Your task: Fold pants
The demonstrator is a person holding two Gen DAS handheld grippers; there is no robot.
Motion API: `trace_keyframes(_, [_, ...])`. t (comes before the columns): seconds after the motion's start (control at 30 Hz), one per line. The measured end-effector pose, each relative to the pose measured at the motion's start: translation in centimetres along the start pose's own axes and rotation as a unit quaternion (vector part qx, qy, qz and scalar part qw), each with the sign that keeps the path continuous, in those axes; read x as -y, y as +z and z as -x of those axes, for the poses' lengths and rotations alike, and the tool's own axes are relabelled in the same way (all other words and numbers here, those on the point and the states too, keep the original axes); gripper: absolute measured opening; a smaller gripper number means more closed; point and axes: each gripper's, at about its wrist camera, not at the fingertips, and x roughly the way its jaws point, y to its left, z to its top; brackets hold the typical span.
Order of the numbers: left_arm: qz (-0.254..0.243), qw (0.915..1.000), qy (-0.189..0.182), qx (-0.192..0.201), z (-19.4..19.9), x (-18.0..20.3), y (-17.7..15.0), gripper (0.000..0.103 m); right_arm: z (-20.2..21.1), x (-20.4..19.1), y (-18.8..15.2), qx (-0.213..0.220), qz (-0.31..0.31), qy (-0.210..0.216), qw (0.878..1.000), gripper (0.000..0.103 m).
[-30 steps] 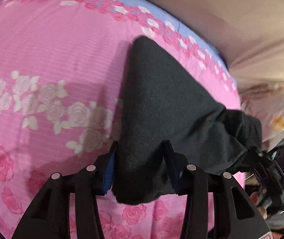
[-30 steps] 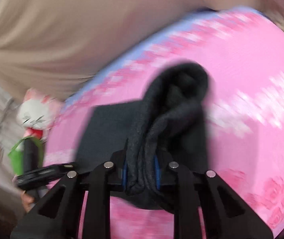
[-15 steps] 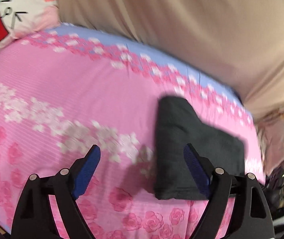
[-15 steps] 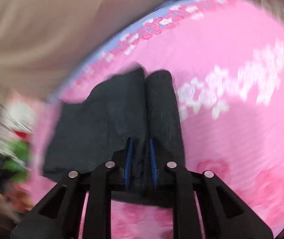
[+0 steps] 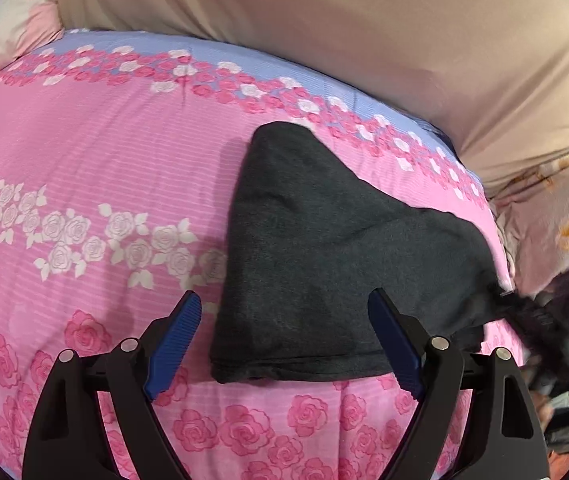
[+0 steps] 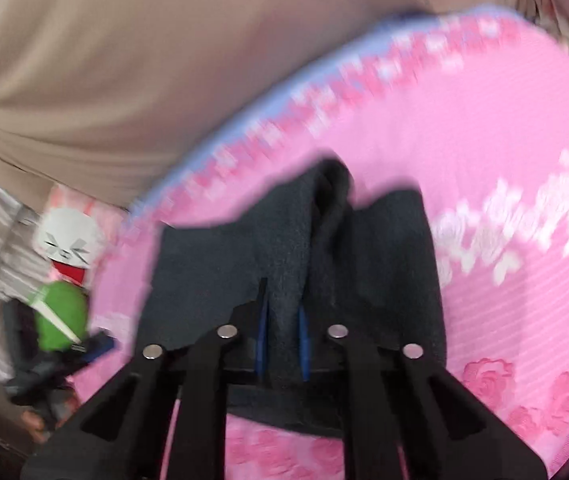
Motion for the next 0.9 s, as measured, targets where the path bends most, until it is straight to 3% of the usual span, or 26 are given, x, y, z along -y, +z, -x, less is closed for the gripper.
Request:
trace_keyframes(0.07, [-0.014, 0.9999, -0.003, 0.002, 0.0, 0.7, -0.2, 0.083, 2.3, -0.2, 0.1, 0.017, 0.024, -0.035, 0.999, 0.007])
trace_keyframes(0.13, [-0.02, 0.9998, -0.004, 0.0, -0.6, 1.2, -0.4, 0.085, 0.7, 1.4, -0.7, -0.019, 0.029, -0.077, 0.996, 0.013])
trace_keyframes(0.2, [-0.021, 0.9997, -0.004, -0.015, -2.0, 1.5, -0.6, 0.085, -1.9, 4.0, -2.3, -0.074, -0.006, -0.106, 0.992, 0.019])
trace_keyframes(0.23, [-0.018, 0.9996, -0.005, -0.023, -2.5, 1.5, -0.6, 0.085, -1.8, 4.4, -2.5, -0.067, -0.018, -0.093, 0.993, 0.02])
trace_keyframes(0.3, [-0.014, 0.9995, -0.008, -0.026, -2.6, 1.5, -0.8, 0.085, -0.7, 4.3, -2.6, -0.053, -0.035, -0.053, 0.997, 0.039])
trace_keyframes(0.37, [-0.021, 0.9996, -0.006, -0.018, -2.1, 1.5, -0.9, 0.085, 0.2, 3.7, -2.9, -0.05, -0.04, -0.026, 0.998, 0.049])
trace_keyframes(0.5, [-0.025, 0.9996, -0.003, -0.009, -1.3, 1.4, -0.9, 0.085, 0.4, 3.6, -5.2, -0.083, -0.04, -0.015, 0.996, 0.048])
trace_keyframes(0.63, [-0.03, 0.9995, -0.006, -0.009, -1.0, 1.5, -1.3, 0.085, 1.0, 4.8, -7.6, -0.1, -0.086, 0.042, 0.99, 0.049])
trace_keyframes(0.67, [-0.031, 0.9994, -0.009, -0.011, -1.1, 1.7, -1.4, 0.085, 0.3, 5.0, -7.9, -0.107, -0.089, 0.038, 0.99, 0.049])
trace_keyframes(0.73, [-0.033, 0.9993, -0.012, -0.015, -1.3, 2.0, -1.6, 0.085, -0.2, 5.2, -8.0, -0.09, -0.097, 0.044, 0.99, 0.047])
trace_keyframes(0.8, [-0.032, 0.9993, -0.01, -0.017, -1.5, 2.3, -1.7, 0.085, -0.3, 4.4, -7.6, -0.086, -0.08, 0.01, 0.993, 0.019])
trace_keyframes(0.9, [-0.032, 0.9993, -0.011, -0.016, -1.1, 2.3, -1.8, 0.085, 1.0, 1.6, -6.5, -0.08, -0.02, -0.025, 0.996, 0.011])
